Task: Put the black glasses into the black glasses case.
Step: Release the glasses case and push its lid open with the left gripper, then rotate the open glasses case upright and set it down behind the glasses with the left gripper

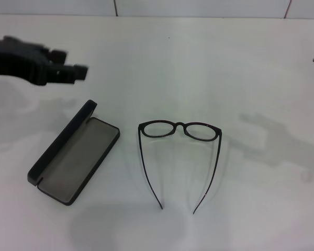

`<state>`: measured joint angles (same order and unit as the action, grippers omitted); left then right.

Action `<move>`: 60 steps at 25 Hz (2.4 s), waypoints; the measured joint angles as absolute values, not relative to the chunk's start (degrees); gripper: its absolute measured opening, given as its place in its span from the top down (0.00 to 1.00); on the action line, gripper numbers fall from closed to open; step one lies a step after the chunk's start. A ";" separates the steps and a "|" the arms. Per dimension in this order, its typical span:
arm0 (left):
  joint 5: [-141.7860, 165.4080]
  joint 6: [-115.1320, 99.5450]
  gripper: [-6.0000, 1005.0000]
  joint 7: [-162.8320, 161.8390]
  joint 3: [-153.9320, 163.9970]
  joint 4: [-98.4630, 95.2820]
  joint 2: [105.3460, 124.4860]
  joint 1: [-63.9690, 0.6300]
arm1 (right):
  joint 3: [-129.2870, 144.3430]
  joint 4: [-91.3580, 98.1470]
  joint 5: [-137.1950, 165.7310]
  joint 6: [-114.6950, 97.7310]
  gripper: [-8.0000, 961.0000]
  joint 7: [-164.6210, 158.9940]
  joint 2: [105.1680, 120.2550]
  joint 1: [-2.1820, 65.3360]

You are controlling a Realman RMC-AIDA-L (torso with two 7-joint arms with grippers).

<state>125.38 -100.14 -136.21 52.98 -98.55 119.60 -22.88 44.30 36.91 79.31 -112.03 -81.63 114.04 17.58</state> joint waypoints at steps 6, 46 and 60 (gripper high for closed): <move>137.25 -98.32 0.39 -144.30 61.25 -100.32 119.61 -23.11 | 43.59 36.91 79.56 -112.30 0.13 -81.27 114.00 17.43; 155.90 -95.34 0.59 -151.43 79.99 -87.51 119.71 -30.19 | 43.15 32.71 79.36 -112.60 0.16 -78.11 113.97 17.31; 156.69 -94.30 0.75 -150.45 79.71 -90.75 119.41 -30.57 | 43.16 32.60 79.36 -112.40 0.17 -78.12 114.00 17.25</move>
